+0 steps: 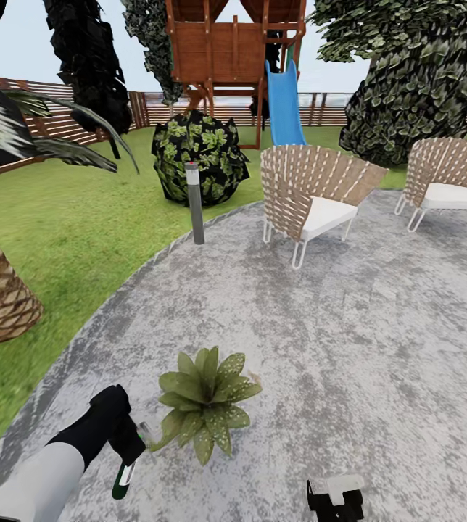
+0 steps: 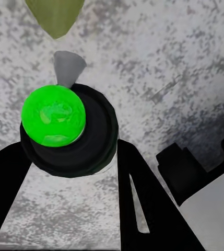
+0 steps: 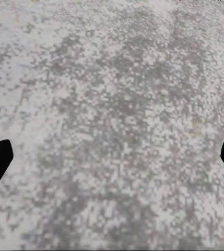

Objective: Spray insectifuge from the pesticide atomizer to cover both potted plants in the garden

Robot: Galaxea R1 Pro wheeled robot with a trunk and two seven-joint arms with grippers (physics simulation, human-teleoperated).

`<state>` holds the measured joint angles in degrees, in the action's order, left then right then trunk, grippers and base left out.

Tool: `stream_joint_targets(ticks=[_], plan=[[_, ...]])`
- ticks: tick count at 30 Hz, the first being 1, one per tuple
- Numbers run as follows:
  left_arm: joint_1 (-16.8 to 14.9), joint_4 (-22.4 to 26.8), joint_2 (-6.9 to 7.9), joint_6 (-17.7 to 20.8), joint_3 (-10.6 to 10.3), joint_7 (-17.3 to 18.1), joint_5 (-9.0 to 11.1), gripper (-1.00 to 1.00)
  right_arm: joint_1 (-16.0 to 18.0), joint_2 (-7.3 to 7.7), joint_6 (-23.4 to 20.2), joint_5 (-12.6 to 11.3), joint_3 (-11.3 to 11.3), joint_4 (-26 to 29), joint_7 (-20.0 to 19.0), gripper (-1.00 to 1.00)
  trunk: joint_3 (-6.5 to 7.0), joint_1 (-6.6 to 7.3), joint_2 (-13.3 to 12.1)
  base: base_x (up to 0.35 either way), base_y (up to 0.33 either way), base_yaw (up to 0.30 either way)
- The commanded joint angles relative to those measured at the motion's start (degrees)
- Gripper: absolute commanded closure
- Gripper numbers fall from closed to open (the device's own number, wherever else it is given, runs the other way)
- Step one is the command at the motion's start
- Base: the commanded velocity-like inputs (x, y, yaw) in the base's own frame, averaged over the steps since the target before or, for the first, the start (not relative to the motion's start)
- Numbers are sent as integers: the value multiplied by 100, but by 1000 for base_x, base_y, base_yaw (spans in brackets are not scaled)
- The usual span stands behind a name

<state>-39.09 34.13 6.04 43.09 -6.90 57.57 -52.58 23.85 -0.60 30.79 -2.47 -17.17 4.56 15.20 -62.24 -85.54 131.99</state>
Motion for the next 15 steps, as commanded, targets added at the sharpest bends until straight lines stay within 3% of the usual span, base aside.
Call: stream_joint_targets(ticks=[1, 7, 10, 15], plan=[[2, 8, 4, 30, -23, 42, -22, 100, 5, -1, 15, -25, -49, -8, 36, -100, -5, 1, 2, -6, 301, 0], [28, -13, 3, 15, -22, 44, 2, 100, 5, -1, 15, -25, -49, -10, 36, -100, 10, 1, 2, 54, 287, -89], [67, -177, 23, -4, -22, 40, -18, 100, 5, -1, 15, -25, -49, -8, 36, -100, 24, 1, 2, 22, 58, -162], [110, -268, 63, -19, -30, 35, -21, 100, 5, -1, 15, -25, -49, -13, 36, -100, 26, 1, 2, 1, 4, -16]])
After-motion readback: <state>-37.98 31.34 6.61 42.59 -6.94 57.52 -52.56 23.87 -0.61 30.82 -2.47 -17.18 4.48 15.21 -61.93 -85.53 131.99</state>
